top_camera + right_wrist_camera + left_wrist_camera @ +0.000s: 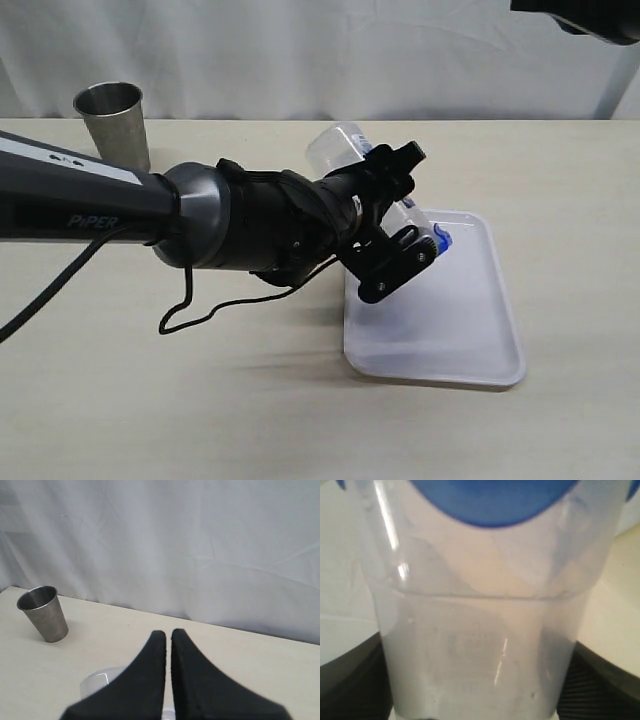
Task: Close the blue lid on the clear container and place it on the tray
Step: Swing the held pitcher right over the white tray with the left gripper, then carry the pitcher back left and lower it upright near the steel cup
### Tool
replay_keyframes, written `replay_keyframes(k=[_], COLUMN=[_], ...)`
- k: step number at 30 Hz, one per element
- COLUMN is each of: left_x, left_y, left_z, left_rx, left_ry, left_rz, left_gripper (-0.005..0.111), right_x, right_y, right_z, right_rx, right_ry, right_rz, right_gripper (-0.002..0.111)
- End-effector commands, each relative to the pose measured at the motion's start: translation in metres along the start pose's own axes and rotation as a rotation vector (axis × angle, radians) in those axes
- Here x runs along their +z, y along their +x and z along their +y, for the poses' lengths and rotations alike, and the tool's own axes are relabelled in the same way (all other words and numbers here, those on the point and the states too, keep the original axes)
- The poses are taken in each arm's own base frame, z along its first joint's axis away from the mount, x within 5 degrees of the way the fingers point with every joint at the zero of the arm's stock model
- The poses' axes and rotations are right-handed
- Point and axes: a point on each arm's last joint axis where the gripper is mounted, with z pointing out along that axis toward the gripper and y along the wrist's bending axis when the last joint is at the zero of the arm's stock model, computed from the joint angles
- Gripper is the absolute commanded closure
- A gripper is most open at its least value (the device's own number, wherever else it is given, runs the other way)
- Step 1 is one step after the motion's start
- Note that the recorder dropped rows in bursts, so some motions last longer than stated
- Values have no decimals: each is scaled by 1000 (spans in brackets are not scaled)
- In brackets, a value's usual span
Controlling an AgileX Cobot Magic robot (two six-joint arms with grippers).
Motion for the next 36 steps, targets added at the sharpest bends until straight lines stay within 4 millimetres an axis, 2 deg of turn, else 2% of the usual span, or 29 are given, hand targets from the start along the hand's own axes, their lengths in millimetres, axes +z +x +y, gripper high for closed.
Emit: replay_keyframes(k=[1, 4, 10, 14, 18, 21, 26, 28, 31, 36], left_x=[-2, -1, 4, 5, 5, 5, 3, 2, 2, 10], left_y=[-1, -1, 1, 15, 40, 63, 111, 130, 149, 163], left_z=[4, 4, -1, -4, -11, -15, -24, -29, -36, -49], left_rx=[-292, -495, -791, -981, -1127, -1330, -1642, -1709, -1744, -1759], left_ry=[-13, -6, 50, 96, 132, 138, 23, -41, -112, -209], left_rz=[-12, -58, -235, -331, -438, -575, -833, -864, -859, -827], left_gripper=[107, 107, 107, 107, 107, 107, 107, 107, 107, 107], right_x=[-1, -1, -1, -1, 1, 1, 1, 1, 4, 16], right_y=[0, 0, 0, 0, 1, 1, 1, 1, 3, 11], right_z=[-2, -2, -2, -2, -2, -2, -2, -2, -3, -6], right_rx=[-17, -17, -17, -17, -16, -16, -16, -13, -8, 0], right_ry=[13, 13, 13, 13, 13, 13, 13, 13, 13, 14], right_rz=[-9, -9, -9, -7, -4, -4, -4, -3, 6, 45], right_gripper=[104, 104, 104, 104, 104, 104, 104, 104, 104, 104])
